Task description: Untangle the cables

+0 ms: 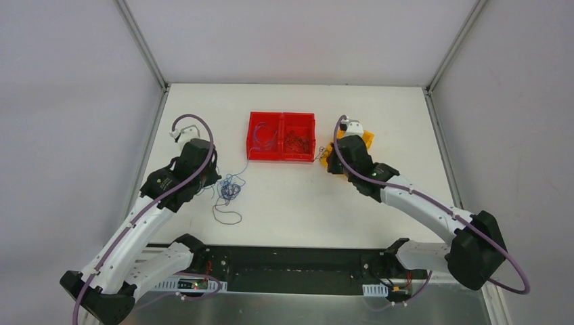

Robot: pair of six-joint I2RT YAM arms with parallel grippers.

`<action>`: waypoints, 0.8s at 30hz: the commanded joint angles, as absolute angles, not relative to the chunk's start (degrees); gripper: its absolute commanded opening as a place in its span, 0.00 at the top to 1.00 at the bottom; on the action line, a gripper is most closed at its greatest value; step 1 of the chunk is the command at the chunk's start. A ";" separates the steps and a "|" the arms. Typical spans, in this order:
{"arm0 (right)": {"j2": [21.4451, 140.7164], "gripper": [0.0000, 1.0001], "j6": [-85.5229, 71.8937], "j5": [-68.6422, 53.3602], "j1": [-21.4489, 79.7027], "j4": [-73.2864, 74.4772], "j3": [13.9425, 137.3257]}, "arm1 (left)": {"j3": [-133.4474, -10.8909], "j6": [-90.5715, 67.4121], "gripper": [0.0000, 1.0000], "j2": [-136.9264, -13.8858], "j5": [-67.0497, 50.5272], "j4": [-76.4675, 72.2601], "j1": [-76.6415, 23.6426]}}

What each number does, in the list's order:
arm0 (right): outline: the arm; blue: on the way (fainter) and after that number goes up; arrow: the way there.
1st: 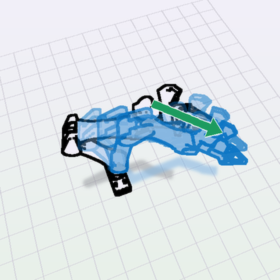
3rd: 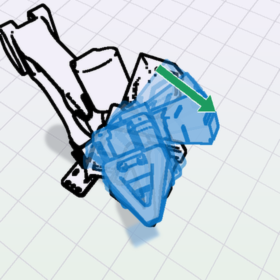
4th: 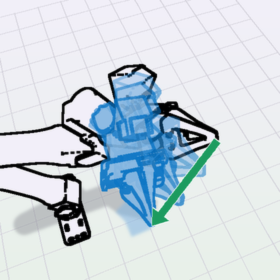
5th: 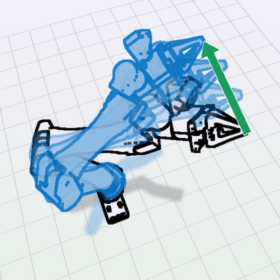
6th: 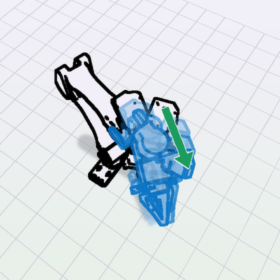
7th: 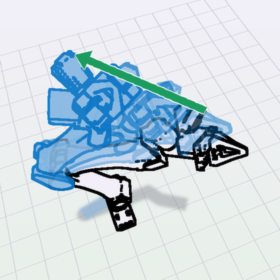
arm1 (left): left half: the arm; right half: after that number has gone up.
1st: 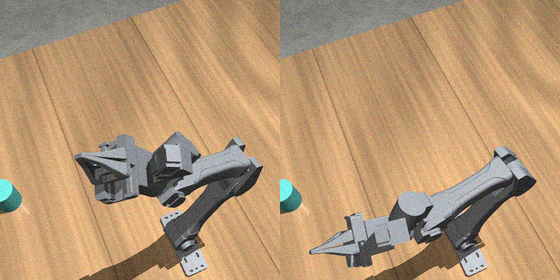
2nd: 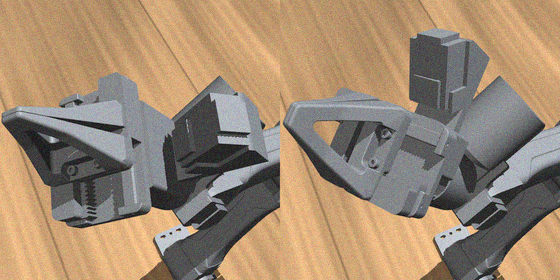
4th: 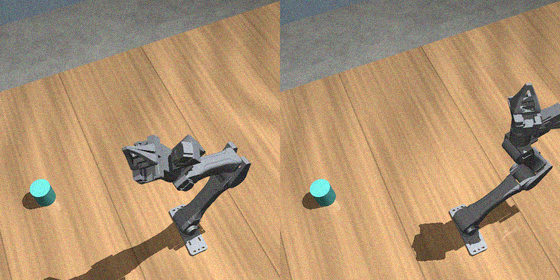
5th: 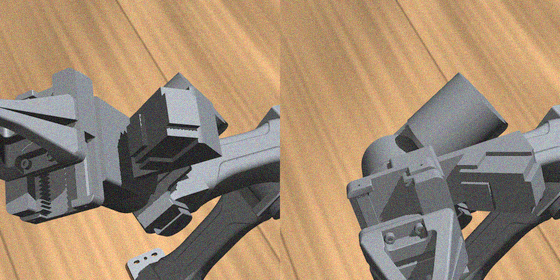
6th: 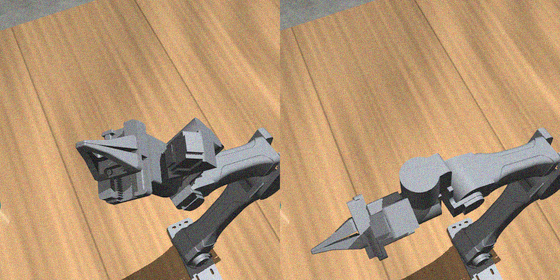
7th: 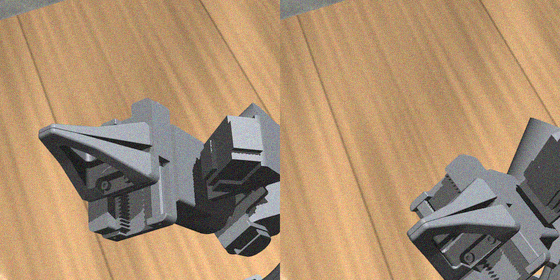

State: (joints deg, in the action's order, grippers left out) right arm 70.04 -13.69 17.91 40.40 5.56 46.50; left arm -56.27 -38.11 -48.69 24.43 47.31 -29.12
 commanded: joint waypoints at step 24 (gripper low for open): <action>94.17 1.00 -10.80 13.31 37.97 19.94 82.94 | -56.77 -40.74 1.00 -42.07 34.70 53.00 -28.57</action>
State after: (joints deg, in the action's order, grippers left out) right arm 86.37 -11.73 13.10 37.89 16.10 76.79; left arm -55.99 -41.36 -42.68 33.32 52.03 -29.12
